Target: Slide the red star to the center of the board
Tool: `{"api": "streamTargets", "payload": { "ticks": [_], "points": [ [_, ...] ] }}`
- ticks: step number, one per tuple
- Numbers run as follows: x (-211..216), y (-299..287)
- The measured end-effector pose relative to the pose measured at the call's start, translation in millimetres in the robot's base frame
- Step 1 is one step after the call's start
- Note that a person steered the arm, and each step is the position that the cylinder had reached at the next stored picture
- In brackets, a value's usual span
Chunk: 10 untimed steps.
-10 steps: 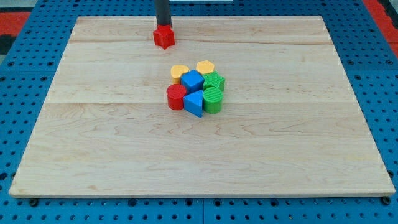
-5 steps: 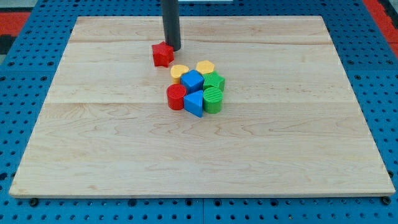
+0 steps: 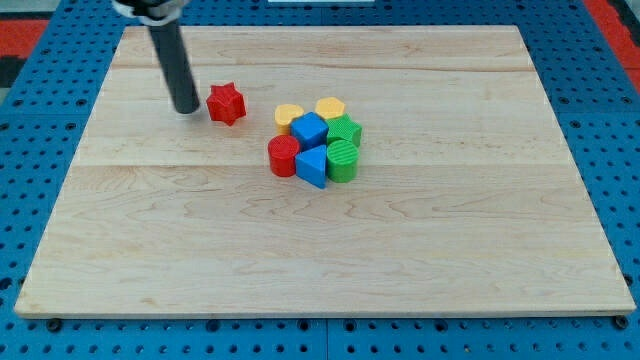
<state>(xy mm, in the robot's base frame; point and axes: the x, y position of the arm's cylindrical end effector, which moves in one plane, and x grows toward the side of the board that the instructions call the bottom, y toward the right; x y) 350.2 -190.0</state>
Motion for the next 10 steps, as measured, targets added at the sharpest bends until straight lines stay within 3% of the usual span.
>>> {"api": "streamTargets", "payload": {
  "ticks": [1, 2, 4, 8, 10],
  "points": [
    [-24.8, -6.3],
    [-32.5, 35.1],
    [-11.6, 84.2],
    [24.2, 37.4],
    [42.3, 61.5]
  ]
}}
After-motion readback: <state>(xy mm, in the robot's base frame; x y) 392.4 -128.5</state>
